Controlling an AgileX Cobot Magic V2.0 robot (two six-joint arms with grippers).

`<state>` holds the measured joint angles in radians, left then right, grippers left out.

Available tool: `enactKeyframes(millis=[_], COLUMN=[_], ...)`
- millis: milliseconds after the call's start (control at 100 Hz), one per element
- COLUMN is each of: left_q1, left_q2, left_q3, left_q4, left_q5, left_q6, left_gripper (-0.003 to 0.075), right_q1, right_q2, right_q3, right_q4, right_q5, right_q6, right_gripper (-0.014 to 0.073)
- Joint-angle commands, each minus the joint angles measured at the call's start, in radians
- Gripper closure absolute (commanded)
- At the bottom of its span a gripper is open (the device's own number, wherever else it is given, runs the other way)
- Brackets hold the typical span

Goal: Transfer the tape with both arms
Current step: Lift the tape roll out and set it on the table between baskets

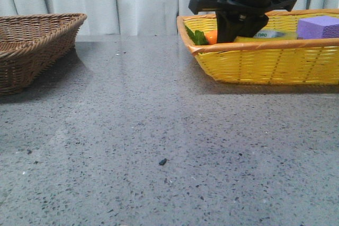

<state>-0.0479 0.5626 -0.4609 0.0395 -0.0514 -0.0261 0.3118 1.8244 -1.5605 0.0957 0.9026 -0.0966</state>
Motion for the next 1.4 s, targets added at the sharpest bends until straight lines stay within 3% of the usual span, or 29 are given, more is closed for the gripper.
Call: enactKeyframes(millis=[0, 220, 390, 620, 810, 1390], left_q1=[0.0, 0.0, 0.0, 0.0, 0.0, 0.0], left_q2=[0.008, 0.008, 0.008, 0.008, 0.008, 0.008], left_q3=[-0.035, -0.035, -0.035, -0.035, -0.035, -0.035], left_q4=[-0.001, -0.001, -0.001, -0.001, -0.001, -0.001], left_q5=[-0.086, -0.086, -0.086, -0.086, -0.086, -0.086], left_q6=[-0.013, -0.013, -0.013, -0.013, -0.013, -0.013], left_gripper=[0.0741, 0.0741, 0.0741, 0.0741, 0.0741, 0.0741], right_q1=[-0.002, 0.022, 0.117, 0.311, 0.408, 0.433], right_q2=[-0.053, -0.055, -0.055, -0.049, -0.008, 0.162], right_q3=[-0.088, -0.27, -0.394, -0.435, -0.435, -0.435], right_q4=[-0.002, -0.002, -0.002, -0.002, -0.002, -0.005], right_q5=[-0.001, 0.144, 0.231, 0.204, 0.185, 0.183], right_q6=[-0.006, -0.006, -0.048, -0.08, -0.08, -0.08], right_gripper=[0.0569, 0.0569, 0.0569, 0.0569, 0.0569, 0.0568])
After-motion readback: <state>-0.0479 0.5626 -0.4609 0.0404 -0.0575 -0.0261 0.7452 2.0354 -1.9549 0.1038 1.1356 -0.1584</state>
